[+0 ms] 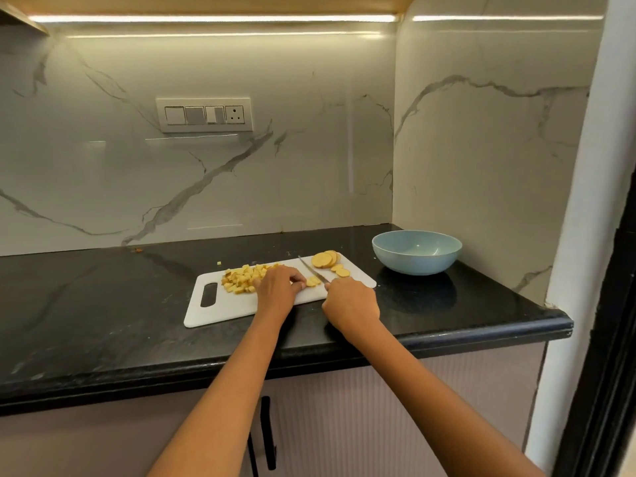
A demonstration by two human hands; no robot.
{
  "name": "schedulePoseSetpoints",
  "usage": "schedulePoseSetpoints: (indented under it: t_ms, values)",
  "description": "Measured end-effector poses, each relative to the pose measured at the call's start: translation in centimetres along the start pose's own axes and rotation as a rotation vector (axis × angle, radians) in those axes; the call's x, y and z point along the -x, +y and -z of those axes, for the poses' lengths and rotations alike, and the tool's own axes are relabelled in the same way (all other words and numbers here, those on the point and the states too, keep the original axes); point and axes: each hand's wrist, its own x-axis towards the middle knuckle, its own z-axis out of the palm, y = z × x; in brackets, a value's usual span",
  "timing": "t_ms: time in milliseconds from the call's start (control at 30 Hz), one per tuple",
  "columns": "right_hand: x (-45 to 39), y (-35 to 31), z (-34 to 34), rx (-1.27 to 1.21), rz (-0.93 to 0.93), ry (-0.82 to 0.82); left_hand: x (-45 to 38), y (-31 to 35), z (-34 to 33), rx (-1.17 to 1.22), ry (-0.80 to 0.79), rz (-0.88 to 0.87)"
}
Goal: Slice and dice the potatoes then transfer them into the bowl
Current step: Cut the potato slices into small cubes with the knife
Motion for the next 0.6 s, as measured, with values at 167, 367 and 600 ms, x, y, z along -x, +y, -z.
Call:
schedulePoseSetpoints:
  t_ms: [167, 367, 600]
  values:
    - [-1.7, 1.0, -0.5, -0.082, -0.078, 0.131, -0.6, -0.3, -0.2, 0.013, 0.018, -0.024]
    - [-3.4, 1.2, -0.6, -0.171, -0.152, 0.102, -2.4, 1.0, 0.4, -0.367, -0.387, -0.305]
    - [-3.7, 1.5, -0.7, -0.177, -0.149, 0.086, -3.2, 1.2, 1.0, -0.226, -0.515, -0.261]
